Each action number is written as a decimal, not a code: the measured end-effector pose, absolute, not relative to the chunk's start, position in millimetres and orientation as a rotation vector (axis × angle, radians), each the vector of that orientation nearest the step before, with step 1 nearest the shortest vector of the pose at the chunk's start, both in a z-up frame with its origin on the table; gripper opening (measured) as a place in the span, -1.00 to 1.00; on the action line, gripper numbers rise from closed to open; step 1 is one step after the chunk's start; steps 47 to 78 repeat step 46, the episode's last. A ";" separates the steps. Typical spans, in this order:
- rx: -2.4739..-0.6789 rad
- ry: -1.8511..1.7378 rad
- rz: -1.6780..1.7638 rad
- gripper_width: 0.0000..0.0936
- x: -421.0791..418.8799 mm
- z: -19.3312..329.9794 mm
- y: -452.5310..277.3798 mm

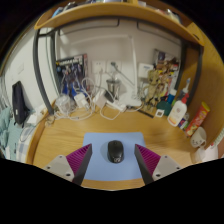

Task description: Arrange mouse

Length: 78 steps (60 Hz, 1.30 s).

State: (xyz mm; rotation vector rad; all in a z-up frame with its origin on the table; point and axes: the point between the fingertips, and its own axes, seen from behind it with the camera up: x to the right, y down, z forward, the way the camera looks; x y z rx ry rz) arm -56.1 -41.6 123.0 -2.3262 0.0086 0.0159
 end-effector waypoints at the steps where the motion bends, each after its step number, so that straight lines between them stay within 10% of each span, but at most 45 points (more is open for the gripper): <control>1: -2.314 0.013 0.014 0.84 -54.4 132.1 -45.8; 29: -2.071 0.099 0.006 0.83 -66.1 305.6 -93.7; 78: -2.068 0.110 -0.019 0.82 -69.2 306.3 -113.5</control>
